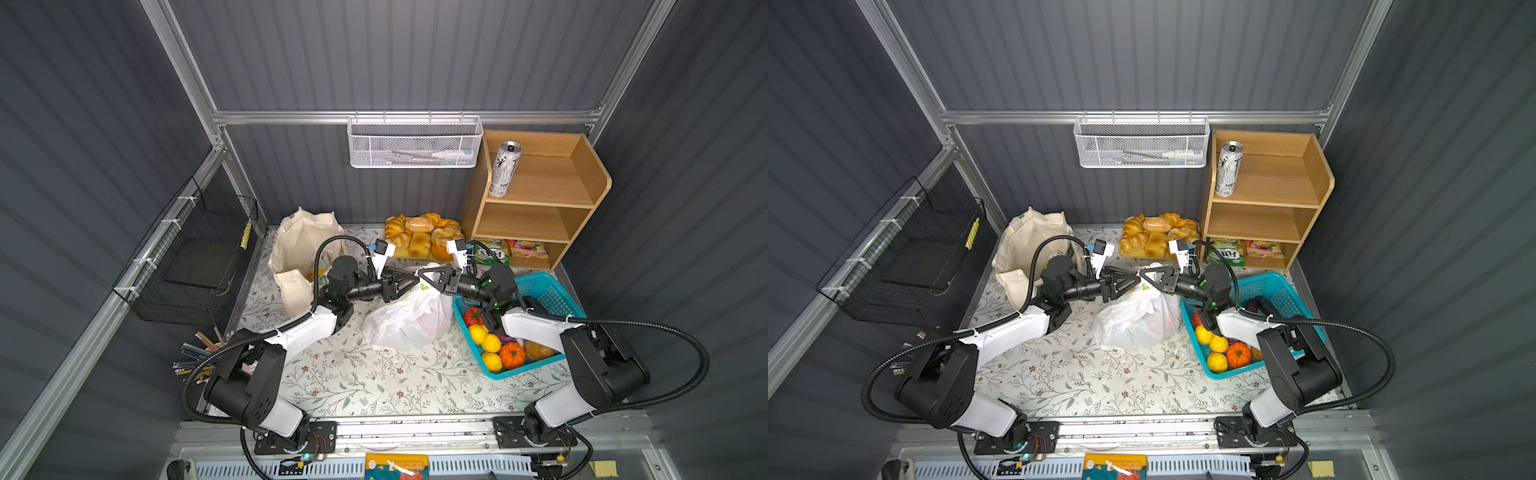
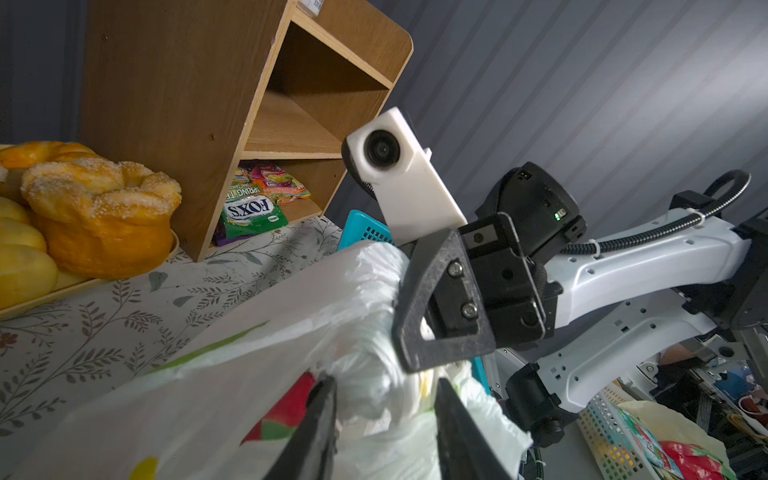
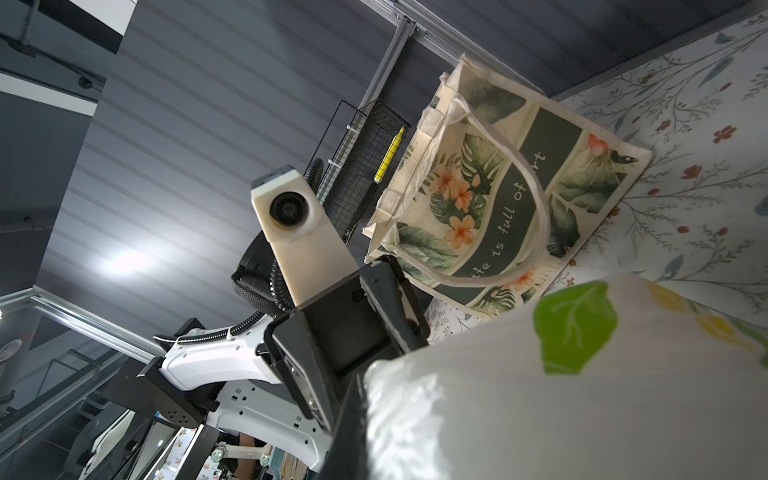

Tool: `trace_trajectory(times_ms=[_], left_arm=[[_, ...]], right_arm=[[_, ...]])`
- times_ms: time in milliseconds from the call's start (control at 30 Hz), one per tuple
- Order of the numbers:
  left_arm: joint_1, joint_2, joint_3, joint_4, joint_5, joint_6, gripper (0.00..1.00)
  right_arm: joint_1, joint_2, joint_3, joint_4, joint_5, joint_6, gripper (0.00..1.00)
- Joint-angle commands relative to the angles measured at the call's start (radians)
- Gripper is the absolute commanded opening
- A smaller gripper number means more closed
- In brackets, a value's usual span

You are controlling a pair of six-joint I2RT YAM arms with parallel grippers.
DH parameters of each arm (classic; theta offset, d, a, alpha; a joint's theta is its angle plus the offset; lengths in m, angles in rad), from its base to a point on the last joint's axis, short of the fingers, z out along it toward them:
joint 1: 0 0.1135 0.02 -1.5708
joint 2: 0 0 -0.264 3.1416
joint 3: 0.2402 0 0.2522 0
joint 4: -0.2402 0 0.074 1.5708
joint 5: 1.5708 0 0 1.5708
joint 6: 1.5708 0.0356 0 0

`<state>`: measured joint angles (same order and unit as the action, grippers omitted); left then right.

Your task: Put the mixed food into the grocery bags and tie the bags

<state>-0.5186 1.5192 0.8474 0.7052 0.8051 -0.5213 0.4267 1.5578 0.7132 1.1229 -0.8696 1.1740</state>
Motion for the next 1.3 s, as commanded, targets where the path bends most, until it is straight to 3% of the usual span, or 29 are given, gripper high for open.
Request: trace_trajectory(times_ms=[0, 167, 467, 800, 1067, 1267], left_arm=[[-0.008, 0.004, -0.002, 0.063, 0.014, -0.013, 0.36], [-0.008, -0.006, -0.025, 0.097, 0.011, -0.023, 0.27], [-0.007, -0.019, -0.042, 0.1, -0.054, -0.011, 0.39], [-0.008, 0.064, -0.034, 0.299, -0.021, -0.14, 0.41], [-0.009, 0.078, -0.048, 0.298, -0.005, -0.147, 0.4], [-0.011, 0.092, -0.054, 0.344, 0.009, -0.172, 0.28]], right_arm=[[-0.004, -0.004, -0.005, 0.07, -0.012, -0.009, 0.0], [-0.005, -0.001, -0.008, 0.07, -0.009, -0.008, 0.0], [-0.006, -0.005, -0.01, 0.072, -0.012, -0.009, 0.0], [-0.007, -0.01, -0.021, 0.077, -0.008, -0.009, 0.0], [-0.007, -0.01, -0.021, 0.077, -0.006, -0.008, 0.0], [-0.007, -0.01, -0.021, 0.075, -0.006, -0.008, 0.0]])
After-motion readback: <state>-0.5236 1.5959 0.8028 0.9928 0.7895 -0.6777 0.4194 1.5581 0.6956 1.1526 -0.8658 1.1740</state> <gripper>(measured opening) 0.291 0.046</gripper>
